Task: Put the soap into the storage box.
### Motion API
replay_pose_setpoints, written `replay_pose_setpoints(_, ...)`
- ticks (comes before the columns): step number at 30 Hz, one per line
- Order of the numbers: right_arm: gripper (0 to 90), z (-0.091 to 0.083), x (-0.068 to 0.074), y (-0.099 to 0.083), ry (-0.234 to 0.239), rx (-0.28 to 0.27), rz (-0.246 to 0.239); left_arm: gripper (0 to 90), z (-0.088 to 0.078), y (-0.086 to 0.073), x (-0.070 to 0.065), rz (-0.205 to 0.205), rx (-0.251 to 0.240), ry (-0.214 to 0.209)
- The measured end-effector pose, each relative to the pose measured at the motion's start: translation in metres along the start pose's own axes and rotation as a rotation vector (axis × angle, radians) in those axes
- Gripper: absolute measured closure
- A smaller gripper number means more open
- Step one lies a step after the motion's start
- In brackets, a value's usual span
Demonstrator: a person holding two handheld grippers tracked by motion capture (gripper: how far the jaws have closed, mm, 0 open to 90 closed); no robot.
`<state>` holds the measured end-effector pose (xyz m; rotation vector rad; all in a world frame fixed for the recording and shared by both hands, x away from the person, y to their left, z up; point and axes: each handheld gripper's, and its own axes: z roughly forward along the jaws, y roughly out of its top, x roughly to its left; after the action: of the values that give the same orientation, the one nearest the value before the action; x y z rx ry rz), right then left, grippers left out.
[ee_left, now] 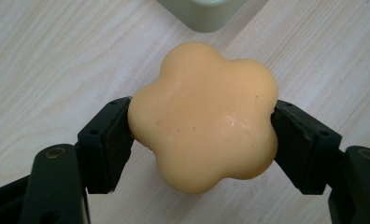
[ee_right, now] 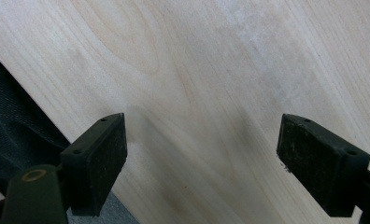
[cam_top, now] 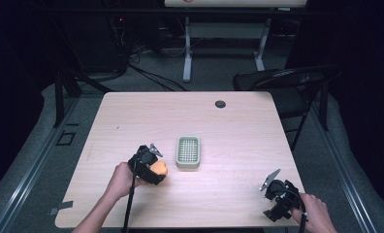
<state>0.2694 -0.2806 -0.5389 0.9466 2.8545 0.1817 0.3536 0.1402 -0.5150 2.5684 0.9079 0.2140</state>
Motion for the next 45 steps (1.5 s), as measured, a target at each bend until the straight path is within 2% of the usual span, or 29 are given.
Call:
replay_pose_setpoints(4, 15.7, 0.001, 0.001, -0.001, 0.002, -0.014, 0.012, 26.7, -0.002, 0.005, 0.002, 0.004, 0.002, -0.001)
replay_pose_setpoints(13, 15.7, 0.000, 0.001, -0.001, 0.000, -0.010, 0.006, 26.7, -0.004, 0.013, 0.002, 0.019, -0.002, -0.003)
replay_pose_setpoints(21, 15.7, 0.000, 0.001, -0.002, -0.005, -0.008, 0.004, 26.7, -0.008, 0.027, 0.005, 0.033, -0.016, -0.013)
replay_pose_setpoints(23, 15.7, 0.000, 0.001, -0.003, 0.006, -0.016, 0.015, 26.7, -0.009, 0.032, 0.006, 0.040, -0.020, -0.010)
replay_pose_setpoints(27, 15.7, -0.001, 0.000, -0.002, -0.003, 0.001, 0.004, 26.7, -0.009, 0.041, 0.009, 0.043, -0.028, -0.013)
replay_pose_setpoints(33, 15.7, -0.001, 0.002, -0.001, -0.009, -0.005, 0.006, 26.7, -0.010, 0.049, 0.011, 0.051, -0.034, -0.018)
replay_pose_setpoints(34, 15.7, 0.000, 0.001, -0.002, 0.004, -0.013, 0.015, 26.7, -0.010, 0.051, 0.011, 0.047, -0.039, -0.018)
replay_pose_setpoints(36, 15.7, 0.000, 0.000, -0.002, -0.001, 0.005, 0.004, 26.8, -0.009, 0.054, 0.013, 0.052, -0.039, -0.019)
replay_pose_setpoints(45, 15.7, 0.000, 0.000, -0.002, 0.001, -0.005, 0.013, 26.7, -0.004, 0.070, 0.013, 0.062, -0.039, -0.026)
